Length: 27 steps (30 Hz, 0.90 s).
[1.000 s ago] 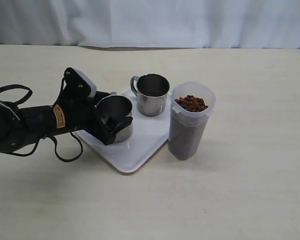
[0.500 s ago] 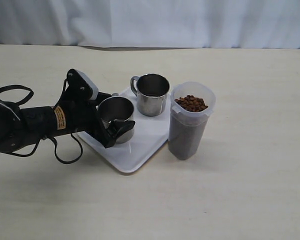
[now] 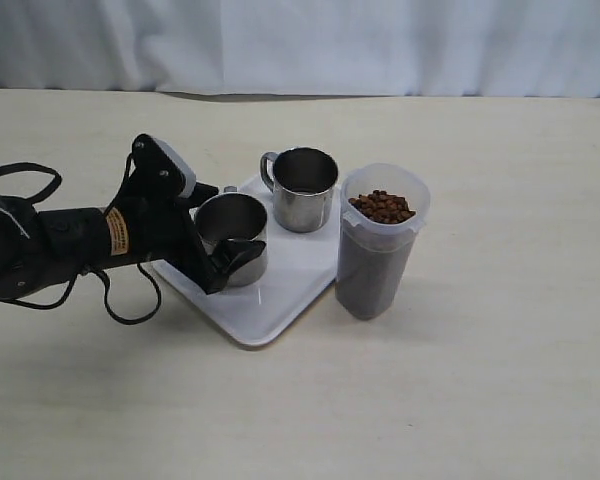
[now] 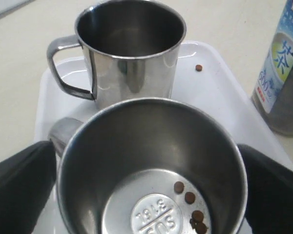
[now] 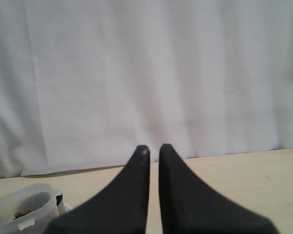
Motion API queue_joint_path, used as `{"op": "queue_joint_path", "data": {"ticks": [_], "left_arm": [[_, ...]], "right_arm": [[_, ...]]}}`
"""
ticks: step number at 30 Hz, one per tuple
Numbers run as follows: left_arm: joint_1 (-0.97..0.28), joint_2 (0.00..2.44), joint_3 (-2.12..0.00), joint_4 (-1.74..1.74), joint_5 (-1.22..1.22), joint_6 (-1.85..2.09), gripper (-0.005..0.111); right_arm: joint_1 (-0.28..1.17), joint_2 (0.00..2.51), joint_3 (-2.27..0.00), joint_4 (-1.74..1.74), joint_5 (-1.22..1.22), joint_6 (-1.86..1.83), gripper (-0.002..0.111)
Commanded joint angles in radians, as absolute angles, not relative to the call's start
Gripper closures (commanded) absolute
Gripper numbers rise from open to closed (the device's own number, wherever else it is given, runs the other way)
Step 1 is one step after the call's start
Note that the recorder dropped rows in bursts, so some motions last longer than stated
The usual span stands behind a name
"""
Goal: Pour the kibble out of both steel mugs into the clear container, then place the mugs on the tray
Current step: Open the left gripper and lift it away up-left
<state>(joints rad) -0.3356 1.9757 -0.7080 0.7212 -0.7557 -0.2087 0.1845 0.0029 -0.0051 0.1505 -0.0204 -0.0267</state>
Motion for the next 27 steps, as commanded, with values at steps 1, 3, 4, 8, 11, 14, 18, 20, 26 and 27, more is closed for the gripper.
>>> {"op": "queue_joint_path", "data": {"ticks": [1, 3, 4, 8, 11, 14, 18, 20, 26, 27], "left_arm": [[-0.337, 1.901, -0.711, 0.722, -0.694, -0.266, 0.030], [-0.337, 1.867, -0.711, 0.722, -0.658, -0.297, 0.030], [-0.337, 1.851, -0.711, 0.722, -0.640, -0.305, 0.030], [-0.337, 1.788, -0.711, 0.722, -0.561, -0.322, 0.030], [-0.337, 1.735, -0.711, 0.723, -0.494, -0.336, 0.030], [-0.337, 1.671, -0.711, 0.723, -0.430, -0.355, 0.030], [-0.337, 1.554, -0.711, 0.721, -0.269, -0.376, 0.030], [-0.337, 1.485, -0.711, 0.721, -0.197, -0.404, 0.033], [-0.339, 1.256, -0.674, 0.718, -0.102, -0.573, 0.094], [-0.339, 1.210, -0.651, 0.718, -0.103, -0.573, 0.106]], "right_arm": [[0.186, 0.000, 0.000, 0.149, -0.017, -0.036, 0.103], [0.186, 0.000, 0.000, 0.149, -0.017, -0.036, 0.103], [0.186, 0.000, 0.000, 0.149, -0.017, -0.036, 0.103], [0.186, 0.000, 0.000, 0.149, -0.017, -0.036, 0.103], [0.186, 0.000, 0.000, 0.149, -0.017, -0.036, 0.103], [0.186, 0.000, 0.000, 0.149, -0.017, -0.036, 0.103], [0.186, 0.000, 0.000, 0.149, -0.017, -0.036, 0.103], [0.186, 0.000, 0.000, 0.149, -0.017, -0.036, 0.103], [0.186, 0.000, 0.000, 0.149, -0.017, -0.036, 0.103], [0.186, 0.000, 0.000, 0.149, -0.017, -0.036, 0.103]]}}
